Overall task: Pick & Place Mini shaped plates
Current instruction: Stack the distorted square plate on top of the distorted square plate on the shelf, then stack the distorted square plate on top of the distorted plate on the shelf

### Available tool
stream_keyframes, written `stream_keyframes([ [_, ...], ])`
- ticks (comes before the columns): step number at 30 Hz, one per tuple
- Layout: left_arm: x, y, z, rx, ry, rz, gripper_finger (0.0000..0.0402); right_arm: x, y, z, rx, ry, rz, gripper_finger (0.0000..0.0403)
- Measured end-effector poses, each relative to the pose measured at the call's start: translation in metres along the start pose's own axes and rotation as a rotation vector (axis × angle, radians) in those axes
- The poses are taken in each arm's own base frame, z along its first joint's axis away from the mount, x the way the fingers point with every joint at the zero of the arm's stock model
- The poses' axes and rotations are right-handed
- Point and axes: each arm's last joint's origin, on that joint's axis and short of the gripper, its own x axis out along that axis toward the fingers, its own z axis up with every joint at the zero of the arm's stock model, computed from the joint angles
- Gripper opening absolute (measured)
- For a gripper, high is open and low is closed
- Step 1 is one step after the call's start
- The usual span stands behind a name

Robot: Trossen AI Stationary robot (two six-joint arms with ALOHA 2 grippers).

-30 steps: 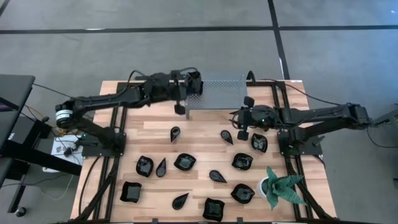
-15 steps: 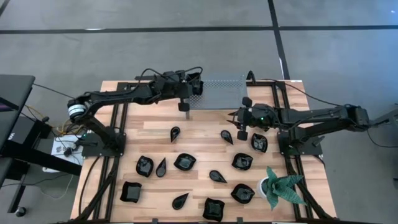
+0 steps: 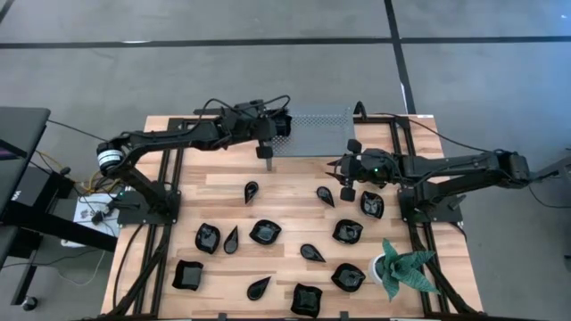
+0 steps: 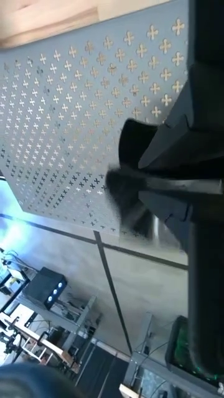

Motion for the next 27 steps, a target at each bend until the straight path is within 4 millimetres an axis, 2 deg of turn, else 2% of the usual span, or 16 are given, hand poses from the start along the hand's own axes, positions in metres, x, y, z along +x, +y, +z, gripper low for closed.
stream_keyframes([
  [7,-0.002,-0.007,0.007,-0.020,-0.025,-0.013,0.0123,0.000,0.000,0.000,0.000,0.001,0.000,0.0124],
  [13,-0.018,-0.031,0.037,-0.019,-0.142,-0.056,0.0156,0.000,0.000,0.000,0.000,0.001,0.002,0.0124],
  [17,-0.033,-0.057,0.058,-0.082,-0.206,-0.139,0.0165,0.000,0.001,0.000,0.029,0.004,0.006,0.0124],
  [23,-0.048,-0.087,0.074,-0.075,-0.240,-0.224,0.0163,0.000,0.000,-0.001,0.056,0.007,0.000,0.0124],
  [27,-0.055,-0.098,0.079,-0.056,-0.208,-0.170,0.0159,-0.005,-0.001,0.001,0.127,0.137,0.016,0.0124],
])
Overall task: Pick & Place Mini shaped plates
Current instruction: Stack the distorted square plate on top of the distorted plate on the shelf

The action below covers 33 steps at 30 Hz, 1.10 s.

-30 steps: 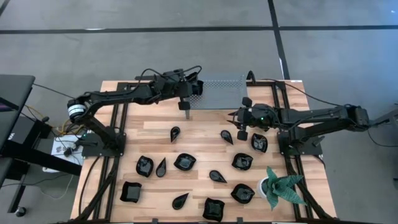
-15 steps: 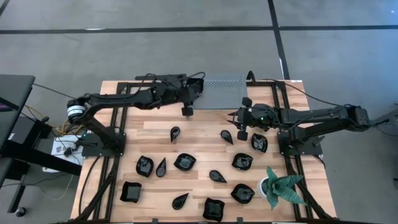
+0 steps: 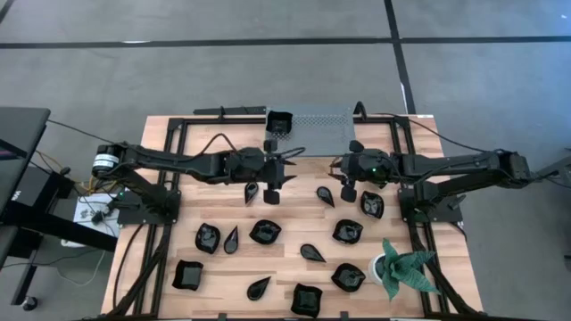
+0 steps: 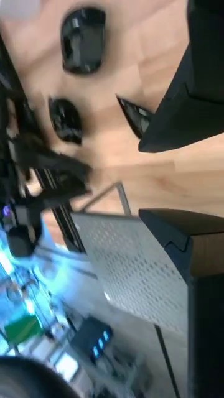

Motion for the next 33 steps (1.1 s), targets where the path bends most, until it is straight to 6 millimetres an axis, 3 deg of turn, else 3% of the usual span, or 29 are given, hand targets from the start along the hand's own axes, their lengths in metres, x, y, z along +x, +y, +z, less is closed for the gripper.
stream_keyframes([
  [6,-0.003,-0.007,-0.003,0.032,0.095,0.061,0.0158,-0.026,-0.005,0.004,0.184,0.300,-0.021,0.0124],
  [13,-0.003,-0.009,-0.006,0.043,0.124,0.049,0.0152,-0.040,-0.008,-0.024,0.387,0.617,-0.142,0.0124],
  [25,-0.003,-0.009,-0.006,0.043,0.124,0.049,0.0147,-0.026,-0.015,-0.057,0.524,0.685,-0.241,0.0124],
  [33,-0.003,-0.009,-0.006,0.043,0.124,0.049,0.0147,-0.008,-0.023,-0.066,0.573,0.654,-0.272,0.0124],
])
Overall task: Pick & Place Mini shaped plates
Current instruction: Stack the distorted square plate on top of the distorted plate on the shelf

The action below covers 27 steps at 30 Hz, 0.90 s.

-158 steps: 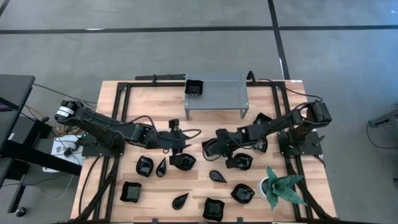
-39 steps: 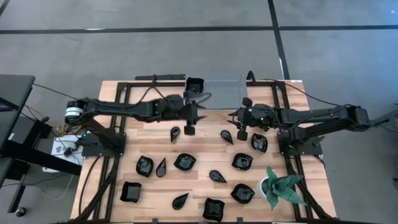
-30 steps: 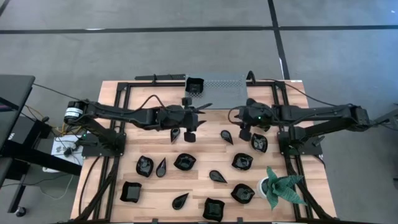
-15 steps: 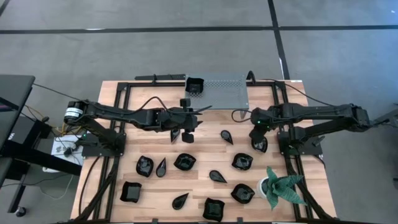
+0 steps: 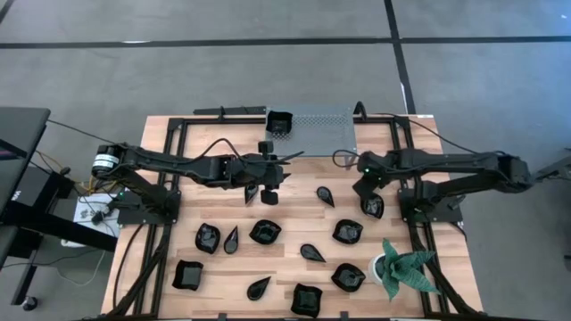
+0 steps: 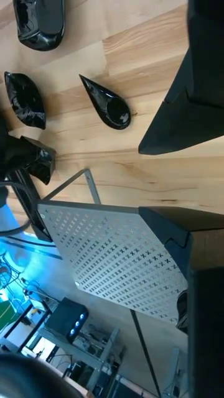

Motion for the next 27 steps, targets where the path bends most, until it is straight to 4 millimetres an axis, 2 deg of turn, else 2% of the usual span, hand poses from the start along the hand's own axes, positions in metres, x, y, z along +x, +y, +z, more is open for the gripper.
stream_keyframes([
  [16,0.000,0.000,0.000,0.000,0.000,0.000,0.0147,0.046,0.005,0.005,-0.016,0.232,-0.155,0.0120],
  [20,0.000,0.000,0.000,0.000,0.000,0.000,0.0147,0.052,0.007,0.003,-0.019,0.278,-0.155,0.0089],
  [25,0.000,0.000,0.000,0.000,0.000,0.000,0.0147,0.052,0.007,0.004,-0.035,0.293,-0.158,0.0014],
  [27,0.000,0.000,0.000,0.000,0.000,0.000,0.0147,0.048,0.010,0.004,-0.067,0.293,-0.152,0.0008],
])
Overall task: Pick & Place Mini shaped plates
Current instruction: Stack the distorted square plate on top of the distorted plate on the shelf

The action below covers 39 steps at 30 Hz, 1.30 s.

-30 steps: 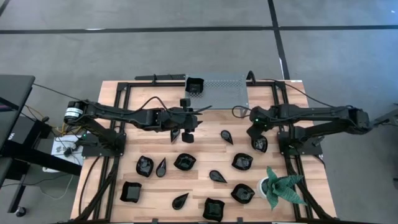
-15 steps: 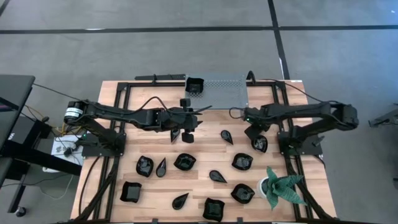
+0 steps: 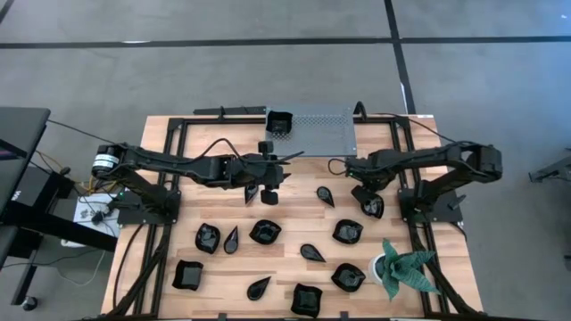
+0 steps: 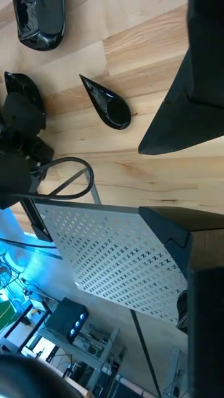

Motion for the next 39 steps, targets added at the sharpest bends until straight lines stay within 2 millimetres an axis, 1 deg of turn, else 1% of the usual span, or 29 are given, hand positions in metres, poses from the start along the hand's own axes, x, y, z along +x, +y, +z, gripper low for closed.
stream_keyframes([
  [3,0.000,0.000,0.000,0.000,0.000,0.000,0.0147,-0.014,0.005,0.000,-0.038,-0.003,0.001,0.0013],
  [5,0.000,0.000,0.000,0.000,-0.001,-0.001,0.0147,-0.026,0.009,-0.001,-0.071,-0.012,0.005,0.0006],
  [9,-0.002,-0.004,0.002,0.006,-0.017,-0.026,0.0147,-0.058,0.024,-0.002,-0.147,-0.062,0.076,0.0006],
  [12,-0.004,-0.010,0.006,0.013,-0.065,-0.115,0.0147,-0.086,0.037,-0.005,-0.246,-0.132,0.169,0.0004],
  [15,-0.006,-0.017,0.009,0.018,-0.143,-0.263,0.0147,-0.111,0.050,-0.010,-0.405,-0.217,0.283,0.0003],
  [17,-0.008,-0.021,0.011,0.019,-0.193,-0.360,0.0147,-0.124,0.060,-0.013,-0.559,-0.297,0.367,0.0004],
  [19,-0.009,-0.023,0.012,0.019,-0.231,-0.435,0.0147,-0.132,0.072,-0.015,-0.740,-0.395,0.441,0.0003],
  [22,-0.010,-0.024,0.012,0.019,-0.261,-0.495,0.0147,-0.139,0.088,-0.017,-0.956,-0.538,0.524,0.0002],
  [26,-0.010,-0.024,0.012,0.017,-0.264,-0.502,0.0147,-0.140,0.107,-0.013,-1.111,-0.652,0.581,0.0002],
  [29,-0.010,-0.024,0.012,-0.009,-0.265,-0.522,0.0147,-0.137,0.119,-0.007,-1.164,-0.706,0.601,0.0001],
  [32,-0.008,-0.028,0.011,-0.040,-0.277,-0.589,0.0147,-0.133,0.128,-0.001,-1.205,-0.752,0.597,0.0003],
  [36,-0.004,-0.039,-0.001,-0.044,-0.254,-0.627,0.0147,-0.129,0.135,0.004,-1.250,-0.794,0.586,0.0003],
  [39,-0.001,-0.045,-0.010,-0.054,-0.252,-0.626,0.0147,-0.130,0.140,0.006,-1.261,-0.822,0.629,0.0001],
])
